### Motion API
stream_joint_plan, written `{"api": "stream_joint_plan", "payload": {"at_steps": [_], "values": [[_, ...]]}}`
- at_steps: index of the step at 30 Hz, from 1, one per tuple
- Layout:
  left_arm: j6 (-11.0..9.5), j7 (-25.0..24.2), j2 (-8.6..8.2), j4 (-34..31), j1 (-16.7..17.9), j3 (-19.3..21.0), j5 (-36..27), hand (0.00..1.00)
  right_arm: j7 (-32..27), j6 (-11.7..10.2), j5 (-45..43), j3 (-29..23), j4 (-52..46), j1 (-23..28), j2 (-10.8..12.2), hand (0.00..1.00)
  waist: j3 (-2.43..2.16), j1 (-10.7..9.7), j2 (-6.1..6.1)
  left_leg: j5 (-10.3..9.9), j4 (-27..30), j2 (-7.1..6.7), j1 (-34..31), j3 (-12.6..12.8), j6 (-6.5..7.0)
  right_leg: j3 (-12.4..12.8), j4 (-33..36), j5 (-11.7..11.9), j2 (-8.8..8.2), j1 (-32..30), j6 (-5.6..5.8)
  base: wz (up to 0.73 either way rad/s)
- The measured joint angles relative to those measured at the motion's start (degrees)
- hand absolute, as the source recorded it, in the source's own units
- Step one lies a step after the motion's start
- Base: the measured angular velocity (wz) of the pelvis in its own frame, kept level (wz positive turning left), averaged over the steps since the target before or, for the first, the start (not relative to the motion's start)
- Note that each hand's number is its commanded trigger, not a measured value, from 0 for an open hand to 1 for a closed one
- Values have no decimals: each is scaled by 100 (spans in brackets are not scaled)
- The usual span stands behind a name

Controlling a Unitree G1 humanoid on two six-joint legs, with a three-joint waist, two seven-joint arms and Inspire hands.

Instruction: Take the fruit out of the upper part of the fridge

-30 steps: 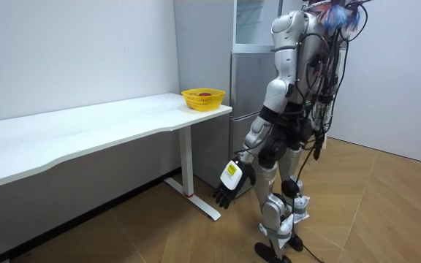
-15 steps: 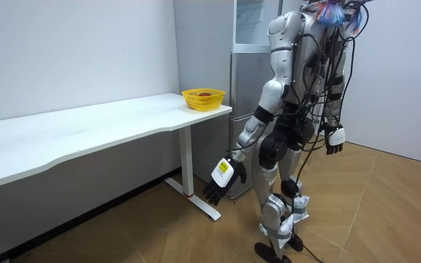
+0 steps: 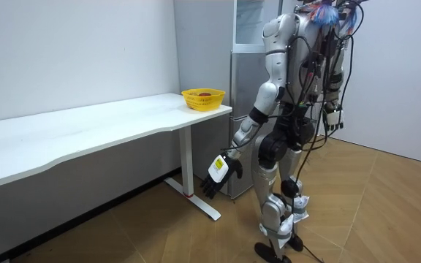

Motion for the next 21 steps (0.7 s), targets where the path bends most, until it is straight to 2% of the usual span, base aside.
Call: {"api": "stream_joint_plan", "payload": {"at_steps": [4,6,12,21], "values": [[-71,-54,43,-69,71,2,-4,0,-29,-255,26,-8,-1046,-79,-4,0,8,-2,20,4,-13,0,-85,19,0,1,1,10,37,-43,4,0],[-190,-52,42,-68,108,-2,-7,0,-52,-445,22,-6,-1598,-106,-3,0,20,11,37,4,-12,1,-89,22,0,5,-2,13,41,-44,3,0],[-319,-46,-37,-15,96,-118,-5,0,59,-696,-61,165,-2686,-115,-4,0,40,45,154,4,-2,2,-104,3,-1,16,5,13,25,-63,3,0],[-519,-58,-78,184,141,-140,-9,0,1064,-713,-96,484,-3627,-118,-5,0,17,114,260,0,63,7,-78,0,-2,25,16,12,1,-1,2,0]]}}
